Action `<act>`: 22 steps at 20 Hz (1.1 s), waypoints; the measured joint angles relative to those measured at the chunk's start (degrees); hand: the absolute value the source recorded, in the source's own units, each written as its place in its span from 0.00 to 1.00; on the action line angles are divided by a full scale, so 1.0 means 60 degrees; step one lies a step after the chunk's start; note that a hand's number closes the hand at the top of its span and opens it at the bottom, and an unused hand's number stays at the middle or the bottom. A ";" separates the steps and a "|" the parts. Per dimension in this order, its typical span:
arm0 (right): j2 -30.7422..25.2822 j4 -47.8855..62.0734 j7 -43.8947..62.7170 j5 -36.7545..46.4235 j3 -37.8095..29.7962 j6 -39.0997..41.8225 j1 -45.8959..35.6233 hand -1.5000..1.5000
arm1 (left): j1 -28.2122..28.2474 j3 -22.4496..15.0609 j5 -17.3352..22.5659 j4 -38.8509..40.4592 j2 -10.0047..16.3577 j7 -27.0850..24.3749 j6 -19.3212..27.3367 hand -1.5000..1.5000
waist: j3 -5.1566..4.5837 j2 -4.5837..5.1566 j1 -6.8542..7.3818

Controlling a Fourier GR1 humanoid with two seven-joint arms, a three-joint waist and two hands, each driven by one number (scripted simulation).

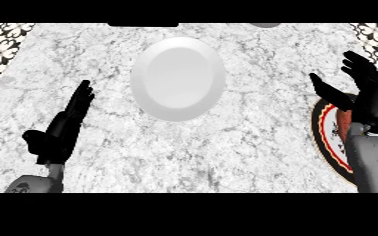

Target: Pick the sweet potato from the plate and place it in the plate

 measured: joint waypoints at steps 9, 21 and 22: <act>0.0372 -0.0849 -0.0053 0.1566 0.0321 -0.1788 0.1393 0.00 | 0.0238 0.0458 -0.0073 0.0703 -0.0003 -0.0427 -0.0544 0.50 | 0.0003 -0.0164 -0.0162; -0.1709 -0.2632 0.5552 0.3696 0.1487 0.1105 0.2508 0.00 | 0.0101 0.0611 -0.0276 0.1033 -0.0169 -0.0575 -0.0631 0.50 | -0.0022 -0.0191 -0.0208; -0.1839 -0.2768 0.5904 0.3660 0.1511 0.1471 0.2520 0.00 | 0.0173 0.0612 -0.0272 0.0929 -0.0158 -0.0535 -0.0668 0.50 | -0.0015 -0.0191 -0.0190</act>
